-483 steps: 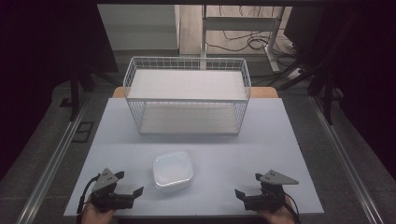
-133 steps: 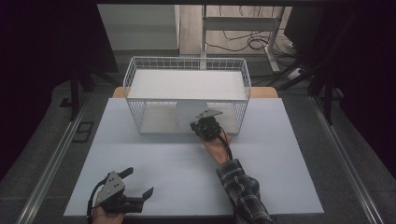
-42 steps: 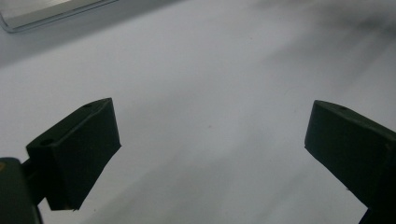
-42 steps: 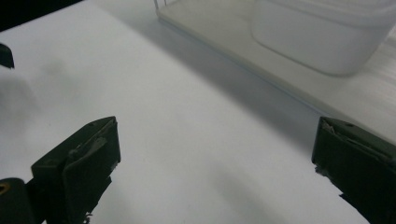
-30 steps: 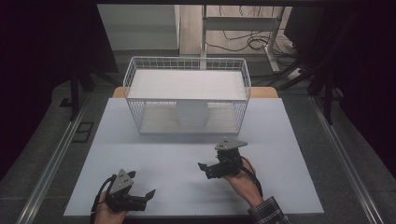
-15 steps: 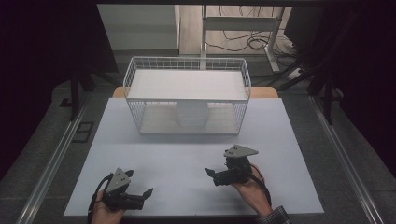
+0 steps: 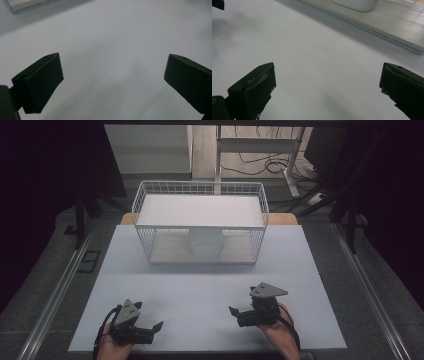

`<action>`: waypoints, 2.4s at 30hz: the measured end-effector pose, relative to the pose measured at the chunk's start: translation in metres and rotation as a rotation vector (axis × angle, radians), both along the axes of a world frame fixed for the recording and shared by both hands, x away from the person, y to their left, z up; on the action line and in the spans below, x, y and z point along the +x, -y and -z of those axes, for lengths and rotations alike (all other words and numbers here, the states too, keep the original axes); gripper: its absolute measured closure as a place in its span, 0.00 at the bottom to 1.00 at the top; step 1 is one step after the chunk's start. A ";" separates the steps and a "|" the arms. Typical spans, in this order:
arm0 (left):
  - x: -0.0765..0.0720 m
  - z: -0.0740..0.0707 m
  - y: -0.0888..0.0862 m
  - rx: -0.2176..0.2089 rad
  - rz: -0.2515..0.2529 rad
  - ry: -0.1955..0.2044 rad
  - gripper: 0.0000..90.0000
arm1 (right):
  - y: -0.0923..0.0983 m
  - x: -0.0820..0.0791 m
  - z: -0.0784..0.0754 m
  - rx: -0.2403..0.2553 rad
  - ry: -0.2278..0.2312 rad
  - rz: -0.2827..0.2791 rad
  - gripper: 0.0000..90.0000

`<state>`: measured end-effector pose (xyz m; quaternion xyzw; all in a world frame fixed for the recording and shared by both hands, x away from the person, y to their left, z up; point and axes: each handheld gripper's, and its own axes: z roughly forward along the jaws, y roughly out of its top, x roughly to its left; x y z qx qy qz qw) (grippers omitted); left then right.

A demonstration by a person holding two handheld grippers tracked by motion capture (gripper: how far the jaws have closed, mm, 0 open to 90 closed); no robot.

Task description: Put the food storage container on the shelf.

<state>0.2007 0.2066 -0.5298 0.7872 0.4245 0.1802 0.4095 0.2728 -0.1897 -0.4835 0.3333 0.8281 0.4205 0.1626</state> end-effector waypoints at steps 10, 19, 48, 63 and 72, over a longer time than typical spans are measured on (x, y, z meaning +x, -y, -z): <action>0.003 -0.001 -0.007 0.006 -0.009 -0.010 0.00 | 0.014 -0.012 -0.004 -0.003 0.005 0.020 0.00; 0.000 -0.002 -0.020 -0.005 -0.027 -0.019 0.00 | 0.033 -0.022 -0.008 0.008 0.010 0.052 0.00; -0.033 -0.008 -0.054 -0.029 -0.104 0.037 0.00 | 0.088 -0.061 -0.007 0.012 0.050 0.180 0.00; -0.045 -0.003 -0.063 -0.044 -0.142 0.050 0.00 | 0.102 -0.078 0.015 -0.049 -0.013 0.220 0.00; -0.043 -0.002 -0.065 -0.055 -0.155 0.035 0.00 | 0.101 -0.078 0.016 -0.070 -0.010 0.237 0.00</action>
